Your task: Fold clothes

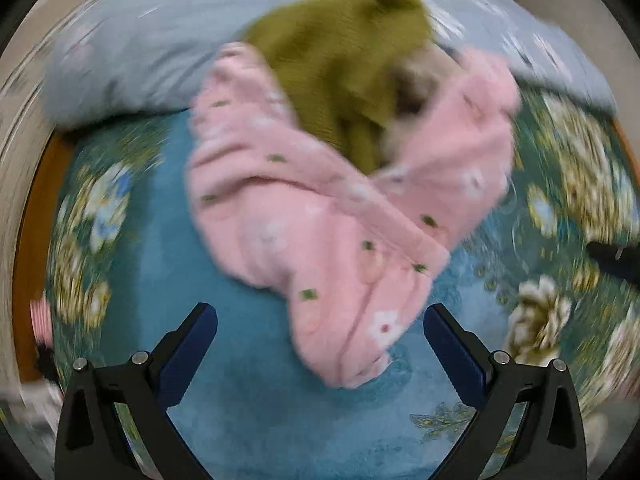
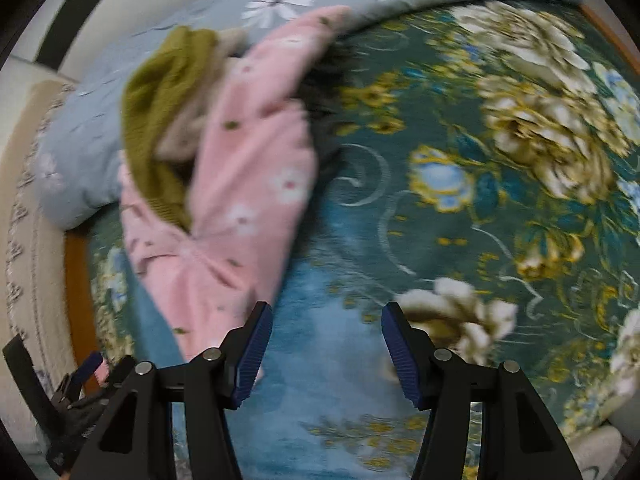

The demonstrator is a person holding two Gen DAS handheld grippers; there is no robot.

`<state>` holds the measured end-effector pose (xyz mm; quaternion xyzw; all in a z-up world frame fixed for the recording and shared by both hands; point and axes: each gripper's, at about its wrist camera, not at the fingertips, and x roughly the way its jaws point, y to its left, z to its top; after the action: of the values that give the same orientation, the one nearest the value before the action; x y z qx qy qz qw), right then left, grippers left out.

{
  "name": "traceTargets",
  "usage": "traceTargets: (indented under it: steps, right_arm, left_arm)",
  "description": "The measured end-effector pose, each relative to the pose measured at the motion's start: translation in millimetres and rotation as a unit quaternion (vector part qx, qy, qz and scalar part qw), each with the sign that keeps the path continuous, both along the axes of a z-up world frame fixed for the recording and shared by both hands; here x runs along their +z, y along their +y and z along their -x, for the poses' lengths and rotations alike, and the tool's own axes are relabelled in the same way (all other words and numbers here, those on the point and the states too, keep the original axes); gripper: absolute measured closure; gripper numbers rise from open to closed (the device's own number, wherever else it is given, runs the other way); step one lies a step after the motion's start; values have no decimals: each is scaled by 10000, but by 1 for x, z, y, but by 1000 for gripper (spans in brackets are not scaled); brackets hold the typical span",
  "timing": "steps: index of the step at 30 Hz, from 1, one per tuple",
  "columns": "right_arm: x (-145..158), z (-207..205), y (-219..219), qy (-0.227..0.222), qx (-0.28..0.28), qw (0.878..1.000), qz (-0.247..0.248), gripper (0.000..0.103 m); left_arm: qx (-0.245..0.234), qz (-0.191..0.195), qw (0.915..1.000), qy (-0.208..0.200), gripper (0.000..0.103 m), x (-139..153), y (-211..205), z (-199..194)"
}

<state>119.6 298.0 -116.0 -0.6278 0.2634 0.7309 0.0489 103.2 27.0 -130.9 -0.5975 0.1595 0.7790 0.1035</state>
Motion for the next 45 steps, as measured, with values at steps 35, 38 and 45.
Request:
traceTargets:
  steps: [35,38,45]
  right_arm:
    - [-57,169,1,-176,-831,9913,1003,43]
    - [-69,172,-4,-456,-1039,9884,1008,43]
    - [-62,139,0,-606,-1280,9849,992,98]
  left_arm:
    - [4045,-637,9116,-367,94,-18,-245,28]
    - [4811,-916,8708,-442,95,-24,-279,8]
    - [5893,-1128,7983,-523,103,-38,-335,-40]
